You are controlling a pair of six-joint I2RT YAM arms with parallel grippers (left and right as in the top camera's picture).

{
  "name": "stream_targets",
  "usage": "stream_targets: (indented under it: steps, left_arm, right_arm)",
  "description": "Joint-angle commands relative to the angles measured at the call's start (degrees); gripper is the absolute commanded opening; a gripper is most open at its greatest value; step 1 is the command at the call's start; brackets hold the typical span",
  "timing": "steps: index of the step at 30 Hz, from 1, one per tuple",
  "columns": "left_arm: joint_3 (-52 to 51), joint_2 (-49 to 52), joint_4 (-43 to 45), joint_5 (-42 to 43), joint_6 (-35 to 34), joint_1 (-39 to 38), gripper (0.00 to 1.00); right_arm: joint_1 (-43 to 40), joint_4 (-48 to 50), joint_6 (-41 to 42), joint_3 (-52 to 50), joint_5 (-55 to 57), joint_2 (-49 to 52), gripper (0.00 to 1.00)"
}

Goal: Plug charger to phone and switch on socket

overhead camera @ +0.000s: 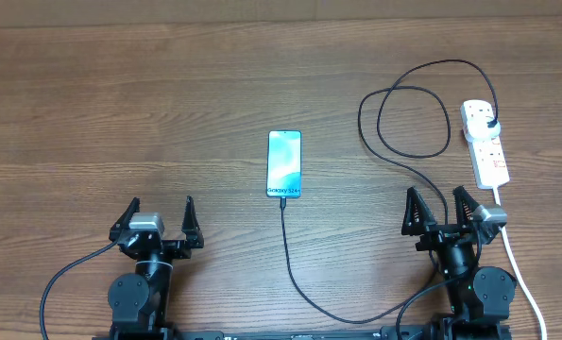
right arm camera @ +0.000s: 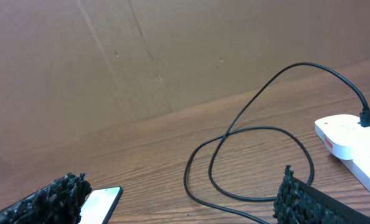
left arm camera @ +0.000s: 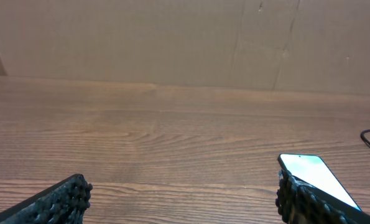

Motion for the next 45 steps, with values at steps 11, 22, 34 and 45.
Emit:
stream_targets:
  steps: [11, 22, 34, 45]
  left_arm:
    - [-0.26, -0.59, 0.04, -0.2, 1.31, 0.42, 1.0]
    - [-0.26, -0.59, 0.04, -0.2, 1.31, 0.42, 0.99]
    - [-0.26, -0.59, 0.04, -0.2, 1.31, 0.42, 1.0]
    - [-0.26, -0.59, 0.04, -0.2, 1.31, 0.42, 0.99]
  right_arm:
    - [0.0, 0.2, -0.09, -0.61, 0.74, -0.68, 1.0]
    - [0.0, 0.2, -0.09, -0.61, 0.74, -0.68, 1.0]
    - [-0.04, -0.13, -2.73, -0.61, 2.05, -0.68, 1.0]
    - [1.14, 0.02, -13.55, -0.61, 1.79, -0.68, 1.0]
